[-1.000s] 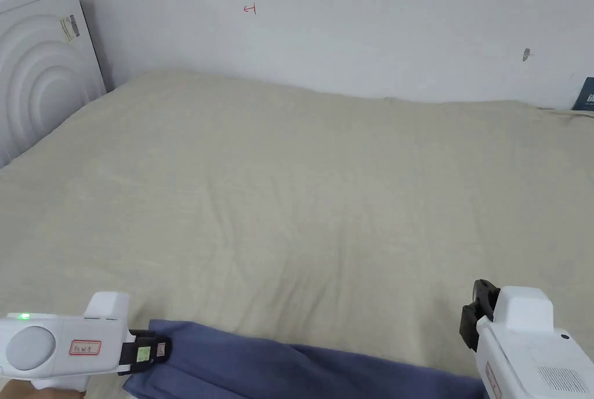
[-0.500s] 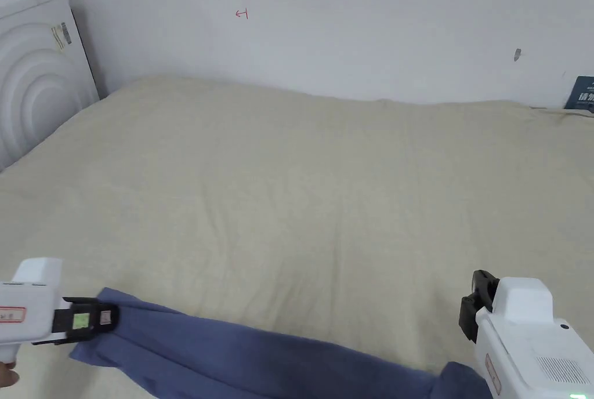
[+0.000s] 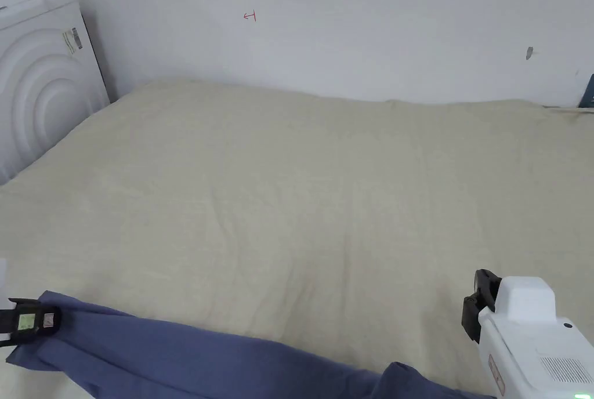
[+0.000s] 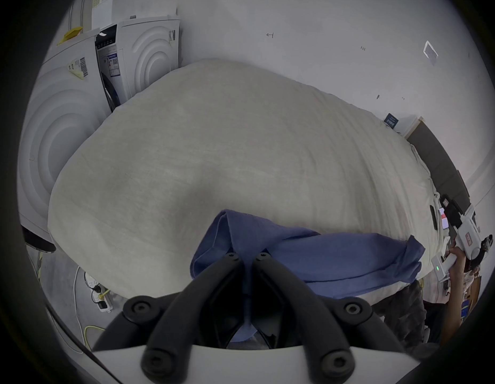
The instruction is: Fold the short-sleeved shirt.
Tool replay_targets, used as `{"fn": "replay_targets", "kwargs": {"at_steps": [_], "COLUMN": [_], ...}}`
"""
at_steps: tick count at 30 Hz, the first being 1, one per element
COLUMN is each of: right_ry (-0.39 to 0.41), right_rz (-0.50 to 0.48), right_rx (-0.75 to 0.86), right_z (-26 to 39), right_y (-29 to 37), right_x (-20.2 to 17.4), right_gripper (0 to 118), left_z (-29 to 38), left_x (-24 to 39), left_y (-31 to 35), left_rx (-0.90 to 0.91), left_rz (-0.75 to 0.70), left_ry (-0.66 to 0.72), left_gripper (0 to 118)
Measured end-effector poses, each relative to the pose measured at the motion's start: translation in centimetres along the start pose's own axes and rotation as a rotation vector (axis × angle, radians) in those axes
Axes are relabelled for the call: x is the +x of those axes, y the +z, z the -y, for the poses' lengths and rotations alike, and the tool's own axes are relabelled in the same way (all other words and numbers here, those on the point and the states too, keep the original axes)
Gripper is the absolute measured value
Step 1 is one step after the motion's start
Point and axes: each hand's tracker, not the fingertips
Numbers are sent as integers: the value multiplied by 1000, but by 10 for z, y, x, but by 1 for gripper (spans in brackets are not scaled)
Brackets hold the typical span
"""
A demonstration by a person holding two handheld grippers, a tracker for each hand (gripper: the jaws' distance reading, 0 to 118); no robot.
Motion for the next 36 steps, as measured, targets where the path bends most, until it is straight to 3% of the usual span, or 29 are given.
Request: {"fn": "replay_targets", "kwargs": {"at_steps": [11,18,22,26,36], "right_ry": [5,6,4,12,20], "right_rz": [-12,-3,6,17,39], "right_rx": [-3,-3,-7,-13,-26], "right_z": [1,2,3,5,9], "right_y": [2,6,10,15,21], "right_x": [-5,-3,1,5,13], "right_gripper": [1,1,1,1,1], "left_z": [10,10,23,42,64], "left_x": [59,102,145,186,219], "left_y": [22,-9,-44,-81,-132], "left_rx": [-24,-78,-139,-183,-239], "left_rz": [313,473,507,453,387], "left_ry": [77,102,109,62,68], "left_gripper": [0,0,0,0,0]}}
